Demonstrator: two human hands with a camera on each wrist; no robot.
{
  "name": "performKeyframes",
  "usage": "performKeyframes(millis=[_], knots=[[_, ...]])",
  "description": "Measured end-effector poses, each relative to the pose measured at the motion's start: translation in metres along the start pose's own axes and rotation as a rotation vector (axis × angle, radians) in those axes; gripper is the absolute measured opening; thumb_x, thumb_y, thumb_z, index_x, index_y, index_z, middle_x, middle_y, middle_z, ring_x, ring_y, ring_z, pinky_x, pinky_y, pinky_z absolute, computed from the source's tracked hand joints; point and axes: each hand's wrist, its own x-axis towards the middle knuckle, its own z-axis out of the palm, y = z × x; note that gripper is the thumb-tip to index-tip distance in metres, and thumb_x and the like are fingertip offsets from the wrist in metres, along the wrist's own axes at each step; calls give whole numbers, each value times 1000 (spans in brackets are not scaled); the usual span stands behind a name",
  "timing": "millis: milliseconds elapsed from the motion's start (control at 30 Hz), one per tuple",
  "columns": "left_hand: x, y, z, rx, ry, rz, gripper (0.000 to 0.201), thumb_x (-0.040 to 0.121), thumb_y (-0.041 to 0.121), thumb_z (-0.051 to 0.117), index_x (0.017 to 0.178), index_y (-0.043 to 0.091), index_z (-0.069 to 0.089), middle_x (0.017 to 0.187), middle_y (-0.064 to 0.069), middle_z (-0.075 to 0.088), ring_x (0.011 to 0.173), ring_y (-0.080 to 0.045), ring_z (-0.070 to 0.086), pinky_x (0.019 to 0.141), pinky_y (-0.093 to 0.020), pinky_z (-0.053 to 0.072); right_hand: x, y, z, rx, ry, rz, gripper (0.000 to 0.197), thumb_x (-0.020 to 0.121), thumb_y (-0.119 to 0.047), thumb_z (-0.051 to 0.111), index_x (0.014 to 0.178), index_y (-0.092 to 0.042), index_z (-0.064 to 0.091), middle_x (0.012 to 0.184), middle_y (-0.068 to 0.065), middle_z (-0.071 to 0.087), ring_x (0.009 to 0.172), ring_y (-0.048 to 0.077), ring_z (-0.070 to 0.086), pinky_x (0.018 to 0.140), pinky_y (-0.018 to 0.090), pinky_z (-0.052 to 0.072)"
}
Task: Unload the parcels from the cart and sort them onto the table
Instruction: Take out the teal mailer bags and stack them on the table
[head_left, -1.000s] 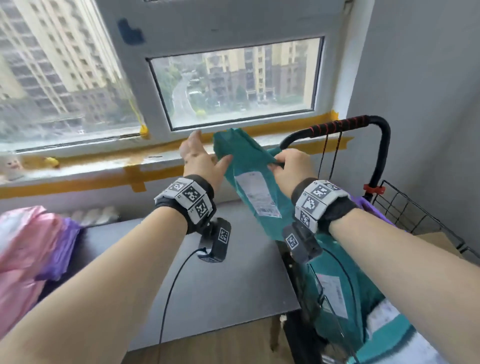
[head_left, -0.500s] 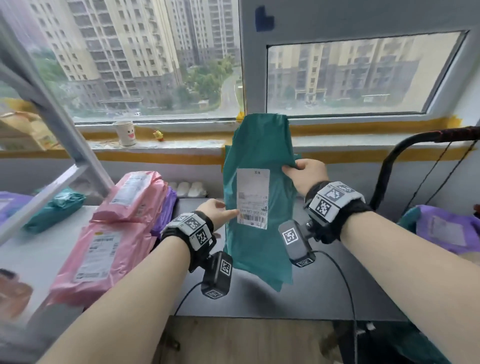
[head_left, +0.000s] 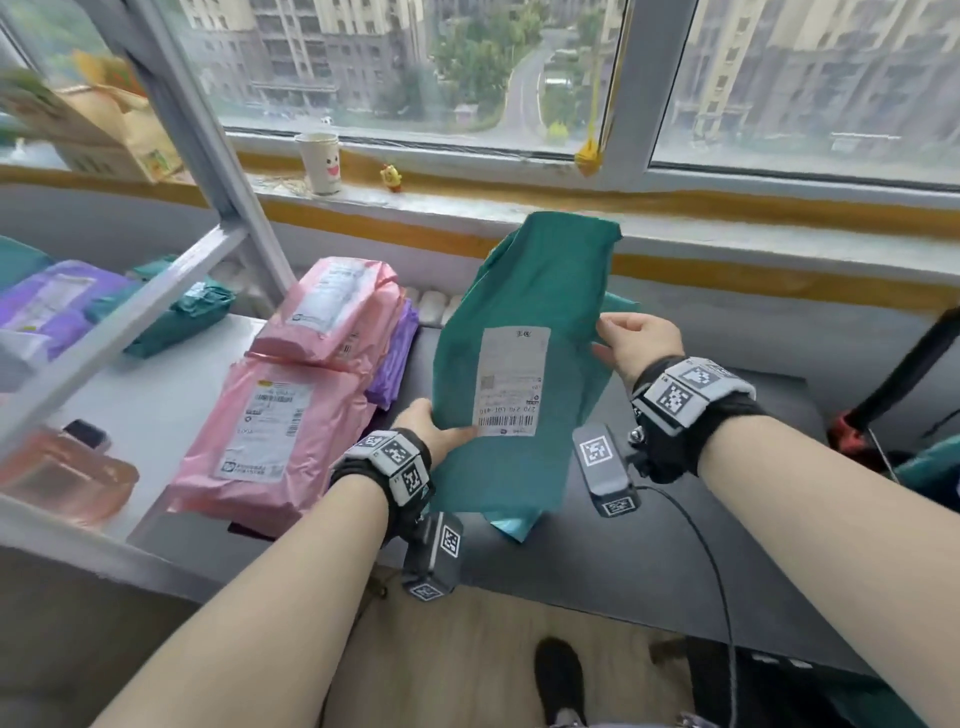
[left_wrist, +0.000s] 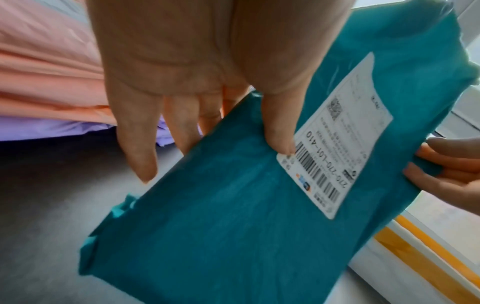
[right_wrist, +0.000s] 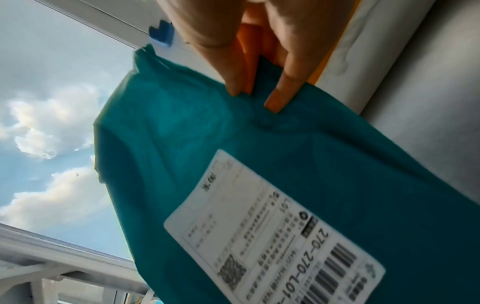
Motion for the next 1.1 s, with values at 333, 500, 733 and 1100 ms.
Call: performKeyframes(millis=[333, 500, 733, 1100], knots=[[53, 16, -13, 214, 86, -179, 41, 86, 24, 66, 118, 3, 54, 120, -14, 61, 109, -30, 59, 87, -31, 44, 56, -31, 3, -84, -6, -239, 19, 88, -11, 58, 104, -12, 70, 99, 5, 69, 90, 18, 65, 88, 30, 54], [73, 35, -3, 391, 176, -145, 39, 91, 12, 52, 128, 5, 41, 133, -21, 44, 122, -37, 49, 99, -43, 39, 74, -39, -8, -44, -11, -293, 21, 89, -2, 56, 104, -8, 70, 86, 3, 66, 62, 4, 60, 56, 4, 44], [73, 51, 11, 404, 103, -56, 56, 89, 25, 61, 138, 10, 38, 137, -18, 43, 122, -33, 50, 100, -38, 40, 73, -55, 0, 23, -37, -358, 20, 88, 1, 57, 102, -4, 71, 90, 5, 69, 68, 4, 63, 73, 13, 52], [54, 49, -19, 327, 189, -93, 59, 88, 33, 62, 137, 10, 39, 136, -16, 45, 122, -31, 49, 101, -40, 42, 55, -108, 27, 190, -73, -494, 20, 86, 8, 55, 89, -2, 72, 72, -7, 69, 58, 0, 60, 63, 10, 51]])
